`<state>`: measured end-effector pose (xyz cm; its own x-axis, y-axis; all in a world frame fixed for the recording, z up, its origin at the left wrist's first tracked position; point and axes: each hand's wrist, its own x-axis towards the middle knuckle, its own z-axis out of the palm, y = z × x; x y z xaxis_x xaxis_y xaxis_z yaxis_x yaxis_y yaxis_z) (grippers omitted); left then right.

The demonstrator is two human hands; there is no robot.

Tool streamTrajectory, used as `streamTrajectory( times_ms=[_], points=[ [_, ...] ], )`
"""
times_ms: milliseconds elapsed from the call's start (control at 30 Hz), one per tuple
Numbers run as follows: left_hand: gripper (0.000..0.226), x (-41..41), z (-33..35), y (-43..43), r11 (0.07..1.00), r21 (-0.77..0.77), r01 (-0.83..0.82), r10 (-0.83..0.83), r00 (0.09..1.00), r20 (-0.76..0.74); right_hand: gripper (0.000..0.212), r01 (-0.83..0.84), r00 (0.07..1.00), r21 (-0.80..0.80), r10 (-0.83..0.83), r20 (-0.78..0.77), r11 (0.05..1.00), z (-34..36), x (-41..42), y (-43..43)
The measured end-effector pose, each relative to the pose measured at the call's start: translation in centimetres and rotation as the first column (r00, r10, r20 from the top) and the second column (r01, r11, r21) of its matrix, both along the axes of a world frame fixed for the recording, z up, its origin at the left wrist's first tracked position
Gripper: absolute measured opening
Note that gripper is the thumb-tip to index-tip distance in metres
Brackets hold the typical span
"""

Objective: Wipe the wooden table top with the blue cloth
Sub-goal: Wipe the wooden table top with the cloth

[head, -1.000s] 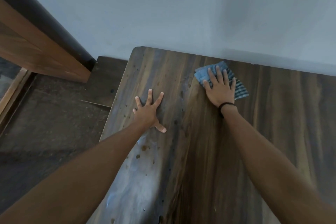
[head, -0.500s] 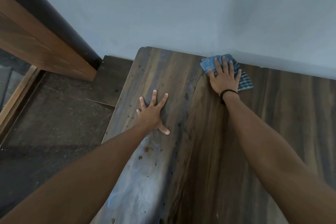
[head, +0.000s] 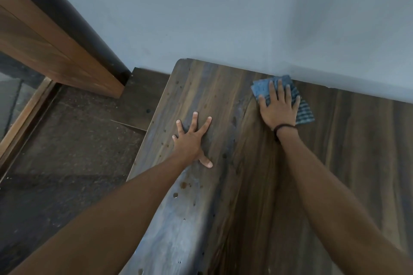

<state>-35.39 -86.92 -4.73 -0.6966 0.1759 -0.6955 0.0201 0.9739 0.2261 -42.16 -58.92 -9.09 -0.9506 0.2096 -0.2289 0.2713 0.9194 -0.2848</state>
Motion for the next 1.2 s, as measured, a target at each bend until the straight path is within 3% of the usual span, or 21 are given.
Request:
streamTrajectory(
  times_ms=[133,367,567,667,800,933,1067,1200],
  points=[
    [0.146,0.0,-0.3,-0.3,1.0,0.006,0.01,-0.01,1.0,0.0,0.065,0.005,1.0,-0.029,-0.004,0.021,1.0,0.2,-2.2,-0.6],
    [0.145,-0.1,-0.2,-0.1,1.0,0.003,0.003,-0.003,1.0,0.005,0.062,-0.163,0.986,0.01,0.163,-0.022,0.987,0.1,9.3,-3.0],
    [0.145,-0.1,0.0,-0.1,1.0,0.001,0.0,0.0,1.0,0.004,0.064,-0.063,0.998,-0.013,0.063,-0.002,0.998,0.1,-1.9,-0.4],
    [0.146,0.0,0.0,-0.2,1.0,-0.002,-0.001,0.001,1.0,0.004,0.064,-0.039,0.999,-0.033,0.04,0.031,0.999,-0.1,-3.1,-0.9],
    [0.147,0.1,0.1,-0.2,1.0,0.002,-0.006,0.006,1.0,-0.005,0.063,-0.08,0.996,-0.026,0.079,-0.041,0.996,-0.1,5.7,-4.1],
    [0.147,-0.1,0.2,0.1,1.0,-0.011,-0.015,0.015,1.0,0.005,0.059,-0.09,0.996,-0.018,0.09,0.008,0.996,0.1,13.9,-6.3],
    [0.147,-0.2,0.1,0.0,1.0,-0.004,-0.007,0.007,1.0,-0.002,0.06,-0.12,0.993,-0.005,0.12,0.008,0.993,0.0,7.7,-4.7],
    [0.148,-0.1,0.0,0.0,1.0,-0.012,-0.001,0.001,1.0,0.0,0.06,-0.034,0.999,-0.07,0.035,0.019,0.997,0.6,-3.0,-2.6]
  ],
)
